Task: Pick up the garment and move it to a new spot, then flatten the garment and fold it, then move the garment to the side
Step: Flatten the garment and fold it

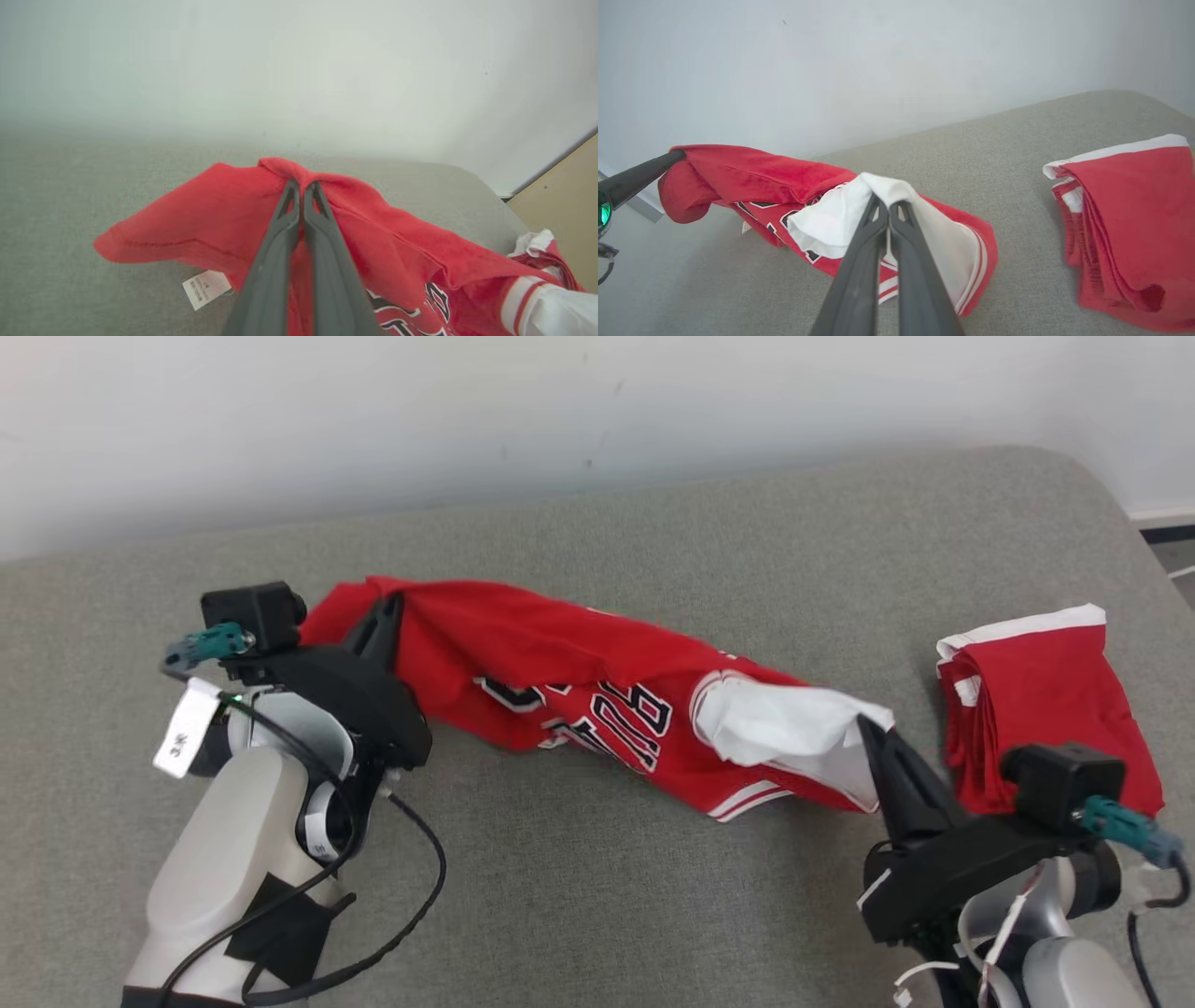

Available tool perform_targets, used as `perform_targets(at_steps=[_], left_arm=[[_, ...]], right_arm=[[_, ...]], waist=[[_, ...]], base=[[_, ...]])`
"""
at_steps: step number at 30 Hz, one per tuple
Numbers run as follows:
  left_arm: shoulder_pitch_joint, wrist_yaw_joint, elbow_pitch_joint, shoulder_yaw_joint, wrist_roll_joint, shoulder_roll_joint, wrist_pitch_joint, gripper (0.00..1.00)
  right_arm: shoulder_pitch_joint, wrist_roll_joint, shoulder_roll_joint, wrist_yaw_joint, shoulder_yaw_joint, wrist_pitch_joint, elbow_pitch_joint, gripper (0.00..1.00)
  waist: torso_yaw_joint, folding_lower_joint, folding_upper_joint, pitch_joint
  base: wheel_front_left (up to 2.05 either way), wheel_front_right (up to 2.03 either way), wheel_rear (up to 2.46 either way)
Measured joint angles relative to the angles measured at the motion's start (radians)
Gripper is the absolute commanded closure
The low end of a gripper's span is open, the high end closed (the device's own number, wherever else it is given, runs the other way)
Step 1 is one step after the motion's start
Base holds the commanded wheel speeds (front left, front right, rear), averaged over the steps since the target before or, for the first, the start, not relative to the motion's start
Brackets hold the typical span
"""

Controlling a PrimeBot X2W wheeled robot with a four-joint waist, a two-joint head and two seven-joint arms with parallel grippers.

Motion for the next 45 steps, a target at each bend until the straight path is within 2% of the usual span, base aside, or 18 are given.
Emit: perform_targets(at_steps=[7, 14, 17, 22, 25, 28, 31, 34, 36, 38, 40, 43, 45], left_arm=[[0.014, -0.035, -0.113, 0.033, -0.042, -0.005, -0.090, 1.00], [0.099, -0.044, -0.305, 0.064, -0.078, -0.008, -0.149, 1.00], [0.122, -0.043, -0.416, 0.079, -0.100, -0.010, -0.152, 1.00], [0.147, -0.033, -0.561, 0.079, -0.128, -0.015, -0.125, 1.00], [0.155, -0.020, -0.613, 0.073, -0.129, -0.015, -0.086, 1.00], [0.172, -0.005, -0.627, 0.067, -0.129, -0.006, -0.055, 1.00], [0.196, 0.012, -0.618, 0.050, -0.129, 0.005, -0.004, 1.00], [0.194, 0.028, -0.545, 0.053, -0.129, 0.022, 0.036, 1.00], [0.166, 0.038, -0.463, 0.066, -0.129, 0.032, 0.061, 1.00], [0.088, 0.049, -0.381, 0.076, -0.111, 0.038, 0.073, 1.00], [-0.048, 0.062, -0.329, 0.103, -0.098, 0.035, 0.068, 1.00], [-0.306, 0.068, -0.323, 0.121, -0.040, 0.020, 0.025, 1.00], [-0.427, 0.062, -0.335, 0.125, -0.024, 0.008, -0.008, 1.00]], right_arm=[[-0.017, 0.072, 0.002, 0.012, -0.065, -0.036, -0.090, 1.00], [0.006, 0.124, -0.012, 0.017, -0.165, -0.071, -0.243, 1.00], [-0.002, 0.140, -0.016, 0.017, -0.195, -0.082, -0.316, 1.00], [-0.074, 0.143, -0.057, 0.023, -0.237, -0.085, -0.384, 1.00], [-0.108, 0.159, -0.064, 0.026, -0.245, -0.075, -0.392, 1.00], [-0.118, 0.166, -0.070, 0.026, -0.242, -0.057, -0.365, 1.00], [-0.126, 0.194, -0.072, 0.028, -0.208, -0.023, -0.288, 1.00], [-0.207, 0.222, -0.065, 0.040, -0.154, 0.013, -0.144, 1.00], [-0.317, 0.219, -0.070, 0.046, -0.114, 0.036, -0.006, 1.00], [-0.464, 0.199, -0.067, 0.046, -0.092, 0.043, 0.131, 1.00], [-0.655, 0.190, -0.049, 0.033, -0.116, 0.027, 0.229, 1.00], [-0.927, 0.178, -0.051, 0.027, -0.183, -0.043, 0.213, 1.00], [-1.026, 0.188, -0.064, 0.028, -0.212, -0.085, 0.181, 1.00]], waist=[[0.005, 0.0000, -0.0001, -0.056], [0.009, 0.0000, -0.0001, -0.122], [0.010, -0.0002, -0.0002, -0.145], [0.011, -0.0002, -0.0002, -0.149], [0.013, 0.0000, -0.0002, -0.134], [0.014, -0.0001, -0.0002, -0.120], [0.016, 0.0000, -0.0001, -0.092], [0.018, 0.0000, -0.0001, -0.058], [0.018, 0.0000, 0.0000, -0.033], [0.016, 0.0003, 0.0002, -0.007], [0.013, 0.0004, 0.0002, 0.020], [0.009, 0.0004, 0.0001, 0.061], [0.008, 0.0003, 0.0000, 0.087]], base=[[0.00, 0.00, 0.00], [0.00, 0.00, 0.00], [0.00, 0.00, 0.00], [0.00, 0.00, 0.00], [0.00, 0.00, 0.00], [0.00, 0.00, 0.00], [0.00, 0.00, 0.00], [0.00, 0.00, 0.00], [0.00, 0.00, 0.00], [0.00, 0.00, 0.00], [0.00, 0.00, 0.00], [0.00, 0.00, 0.00], [0.00, 0.00, 0.00]])
